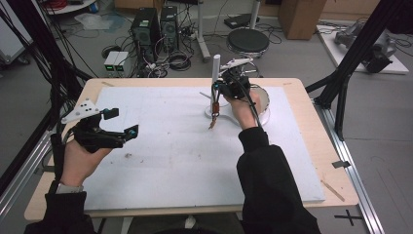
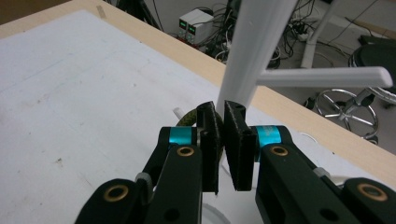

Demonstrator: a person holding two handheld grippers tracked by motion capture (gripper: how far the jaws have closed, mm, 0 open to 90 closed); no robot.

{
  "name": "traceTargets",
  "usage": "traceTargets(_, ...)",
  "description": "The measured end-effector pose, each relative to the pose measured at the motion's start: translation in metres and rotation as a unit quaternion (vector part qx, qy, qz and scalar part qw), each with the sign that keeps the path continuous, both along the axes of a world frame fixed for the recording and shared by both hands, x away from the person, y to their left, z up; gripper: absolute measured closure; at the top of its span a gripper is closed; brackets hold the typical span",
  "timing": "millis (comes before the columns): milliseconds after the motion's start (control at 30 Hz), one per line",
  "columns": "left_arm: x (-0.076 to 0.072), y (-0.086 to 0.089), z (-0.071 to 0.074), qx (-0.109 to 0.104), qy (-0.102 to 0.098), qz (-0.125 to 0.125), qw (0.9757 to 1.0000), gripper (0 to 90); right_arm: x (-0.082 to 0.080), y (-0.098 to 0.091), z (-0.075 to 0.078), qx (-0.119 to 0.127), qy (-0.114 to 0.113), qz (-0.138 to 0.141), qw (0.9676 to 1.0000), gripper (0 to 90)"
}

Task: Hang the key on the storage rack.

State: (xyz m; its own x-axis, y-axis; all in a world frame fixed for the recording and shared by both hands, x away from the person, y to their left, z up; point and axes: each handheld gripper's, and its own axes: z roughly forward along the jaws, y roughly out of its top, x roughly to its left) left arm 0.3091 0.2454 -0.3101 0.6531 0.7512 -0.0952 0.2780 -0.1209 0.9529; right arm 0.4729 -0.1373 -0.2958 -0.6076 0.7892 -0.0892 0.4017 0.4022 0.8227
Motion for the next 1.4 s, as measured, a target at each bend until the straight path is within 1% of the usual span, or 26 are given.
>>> traceTargets(200,0.001,-0.001,0.000,0.002,0.001,-0.001,1.0000,2.9,-0.001,-0.001,0.001,0.003,-0.001,0.009,1.0000,85.2)
traceTargets(300,0.001,-0.001,-0.001,0.002,0.001,-0.001,1.0000,2.9,0.000,0.000,-0.001,-0.001,0.008,0.014,0.9999,84.5)
traceTargets(333,0.002,-0.001,-0.001,0.002,0.001,0.001,1.0000,2.9,0.000,0.000,-0.001,0.002,0.012,0.015,0.9998,83.2)
traceTargets(367,0.002,-0.001,-0.001,0.000,0.002,0.001,1.0000,2.9,0.000,0.000,-0.001,0.004,0.012,0.014,0.9998,77.9)
traceTargets(400,0.002,-0.001,-0.001,0.000,0.002,0.001,1.0000,2.9,0.000,0.000,-0.001,0.004,0.012,0.014,0.9998,77.9)
traceTargets(433,0.002,0.000,-0.001,0.001,0.002,0.001,1.0000,2.9,-0.002,-0.001,0.001,0.002,0.002,-0.006,1.0000,59.0)
traceTargets(467,0.003,0.000,-0.001,0.001,0.003,0.002,1.0000,2.9,-0.002,-0.001,0.001,0.002,0.002,-0.006,1.0000,59.0)
traceTargets(533,0.004,-0.001,-0.001,0.000,0.001,0.004,1.0000,2.9,-0.003,-0.005,0.003,0.020,0.007,-0.009,0.9997,42.2)
traceTargets(567,0.004,-0.001,-0.001,0.001,0.002,0.004,1.0000,2.9,-0.004,-0.010,0.005,0.027,0.012,-0.014,0.9995,28.3)
traceTargets(600,0.004,-0.001,-0.001,0.000,0.001,0.003,1.0000,2.9,-0.004,-0.010,0.005,0.027,0.012,-0.014,0.9995,28.3)
traceTargets(633,0.004,-0.001,-0.001,-0.001,0.001,0.003,1.0000,2.9,-0.007,-0.015,0.008,0.044,0.022,-0.009,0.9987,17.1)
traceTargets(667,0.004,-0.002,0.000,-0.001,0.000,0.001,1.0000,2.9,-0.009,-0.018,0.010,0.055,0.027,-0.006,0.9981,11.3)
traceTargets(700,0.004,-0.002,0.000,-0.001,0.000,0.001,1.0000,2.9,-0.009,-0.018,0.010,0.055,0.027,-0.006,0.9981,11.3)
traceTargets(733,0.004,-0.003,0.001,-0.002,-0.003,0.001,1.0000,2.9,-0.018,-0.025,0.015,0.075,0.027,0.007,0.9968,10.4)
traceTargets(767,0.004,-0.003,0.001,-0.002,-0.003,0.001,1.0000,2.9,-0.021,-0.027,0.017,0.077,0.021,0.013,0.9967,10.4)
traceTargets(800,0.004,-0.003,0.002,-0.003,-0.004,0.001,1.0000,2.9,-0.021,-0.027,0.017,0.077,0.021,0.013,0.9967,10.4)
traceTargets(833,0.004,-0.004,0.002,-0.006,-0.003,0.000,1.0000,2.9,-0.032,-0.034,0.021,0.076,0.011,0.031,0.9965,10.3)
traceTargets(867,0.004,-0.004,0.004,-0.006,-0.004,-0.003,1.0000,2.9,-0.038,-0.037,0.022,0.068,0.015,0.040,0.9968,10.3)
traceTargets(967,0.004,-0.006,0.007,-0.007,-0.010,-0.004,0.9999,2.9,-0.048,-0.045,0.024,0.061,0.017,0.042,0.9971,10.4)
traceTargets(1067,0.005,-0.010,0.008,-0.006,-0.014,-0.010,0.9998,2.9,-0.068,-0.071,0.027,0.080,0.014,0.045,0.9957,10.4)
traceTargets(1167,0.007,-0.013,0.007,-0.006,-0.011,-0.011,0.9999,2.9,-0.076,-0.084,0.028,0.088,0.016,0.040,0.9951,10.4)
traceTargets(1200,0.008,-0.013,0.007,-0.006,-0.010,-0.012,0.9999,2.9,-0.085,-0.099,0.028,0.099,0.018,0.033,0.9944,10.4)
traceTargets(1233,0.008,-0.014,0.007,-0.005,-0.009,-0.014,0.9998,2.9,-0.085,-0.099,0.028,0.099,0.018,0.033,0.9944,10.4)
traceTargets(1300,0.010,-0.016,0.007,-0.006,-0.008,-0.015,0.9998,2.9,-0.100,-0.119,0.028,0.109,0.020,0.030,0.9933,10.3)
traceTargets(1367,0.012,-0.017,0.008,-0.007,-0.009,-0.018,0.9998,2.9,-0.104,-0.122,0.028,0.112,0.020,0.032,0.9930,10.4)
traceTargets(1400,0.013,-0.018,0.008,-0.008,-0.009,-0.018,0.9998,2.9,-0.114,-0.131,0.027,0.111,0.014,0.039,0.9930,10.3)
